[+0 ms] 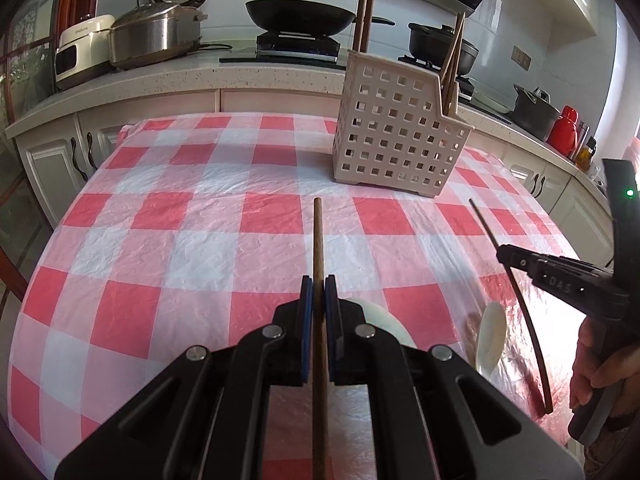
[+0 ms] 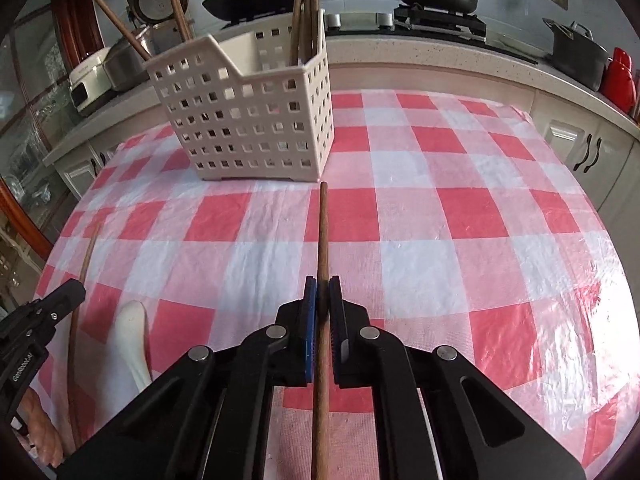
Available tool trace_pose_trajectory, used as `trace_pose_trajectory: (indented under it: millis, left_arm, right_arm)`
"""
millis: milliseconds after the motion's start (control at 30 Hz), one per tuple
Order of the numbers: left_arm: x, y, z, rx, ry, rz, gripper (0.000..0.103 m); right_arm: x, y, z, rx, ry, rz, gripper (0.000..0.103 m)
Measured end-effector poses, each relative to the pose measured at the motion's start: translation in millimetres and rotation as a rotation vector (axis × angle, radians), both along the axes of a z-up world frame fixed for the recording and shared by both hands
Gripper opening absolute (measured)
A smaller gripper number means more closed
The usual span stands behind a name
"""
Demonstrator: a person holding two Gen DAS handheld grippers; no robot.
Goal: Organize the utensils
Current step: 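Lift both chopsticks upright and carry them toward the white basket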
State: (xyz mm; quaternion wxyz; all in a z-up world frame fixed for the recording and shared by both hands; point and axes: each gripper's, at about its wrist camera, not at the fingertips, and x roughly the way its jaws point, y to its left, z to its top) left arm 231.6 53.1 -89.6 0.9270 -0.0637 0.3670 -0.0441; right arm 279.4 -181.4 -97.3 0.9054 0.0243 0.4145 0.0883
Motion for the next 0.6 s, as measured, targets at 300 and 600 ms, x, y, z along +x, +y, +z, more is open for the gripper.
trace_pose_trajectory:
  millis: [300, 600]
  left_arm:
    - [-13, -12, 28, 0.017, -0.073, -0.005, 0.006]
    - [-36, -24, 64, 0.039, -0.168, -0.009, 0.006]
  right_arm:
    - [-25, -20, 31, 0.110, -0.106, 0.003, 0.006]
    - [-58, -24, 69, 0.148, -0.228, 0.054, 0.006]
